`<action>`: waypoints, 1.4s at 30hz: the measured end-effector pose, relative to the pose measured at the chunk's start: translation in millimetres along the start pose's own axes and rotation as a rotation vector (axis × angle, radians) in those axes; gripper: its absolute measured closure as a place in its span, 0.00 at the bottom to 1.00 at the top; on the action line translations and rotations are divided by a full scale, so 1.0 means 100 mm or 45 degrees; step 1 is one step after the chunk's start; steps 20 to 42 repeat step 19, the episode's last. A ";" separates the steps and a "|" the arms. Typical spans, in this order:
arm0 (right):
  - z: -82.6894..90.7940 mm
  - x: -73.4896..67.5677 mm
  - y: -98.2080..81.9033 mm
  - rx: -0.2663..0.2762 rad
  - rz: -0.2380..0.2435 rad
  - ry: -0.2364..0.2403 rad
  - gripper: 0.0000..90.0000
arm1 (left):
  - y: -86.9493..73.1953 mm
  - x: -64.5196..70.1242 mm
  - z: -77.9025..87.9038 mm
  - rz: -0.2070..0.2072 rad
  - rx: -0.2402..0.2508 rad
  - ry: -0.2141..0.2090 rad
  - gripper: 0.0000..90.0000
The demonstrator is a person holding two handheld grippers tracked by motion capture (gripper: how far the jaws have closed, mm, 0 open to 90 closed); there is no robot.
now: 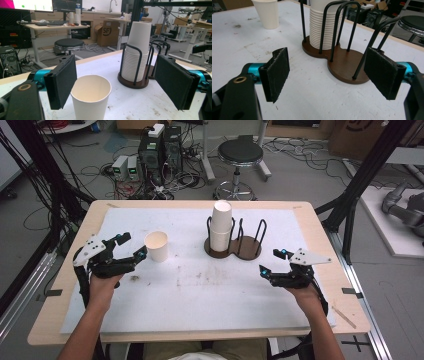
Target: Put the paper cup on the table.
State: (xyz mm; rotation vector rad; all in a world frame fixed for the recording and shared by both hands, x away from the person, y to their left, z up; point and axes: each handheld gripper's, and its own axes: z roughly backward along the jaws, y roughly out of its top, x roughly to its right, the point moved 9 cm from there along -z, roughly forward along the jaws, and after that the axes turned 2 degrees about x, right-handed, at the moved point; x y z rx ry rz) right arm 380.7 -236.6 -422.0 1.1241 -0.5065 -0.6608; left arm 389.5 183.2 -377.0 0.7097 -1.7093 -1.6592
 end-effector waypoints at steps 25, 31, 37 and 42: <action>-0.01 0.02 -0.04 -0.004 -0.010 0.012 0.24 | -0.05 -0.01 -0.05 -0.016 -0.026 0.005 0.21; -0.01 0.02 -0.04 -0.004 -0.010 0.012 0.24 | -0.05 -0.01 -0.05 -0.016 -0.026 0.005 0.21; -0.01 0.02 -0.04 -0.004 -0.010 0.012 0.24 | -0.05 -0.01 -0.05 -0.016 -0.026 0.005 0.21; -0.01 0.02 -0.04 -0.004 -0.010 0.012 0.24 | -0.05 -0.01 -0.05 -0.016 -0.026 0.005 0.21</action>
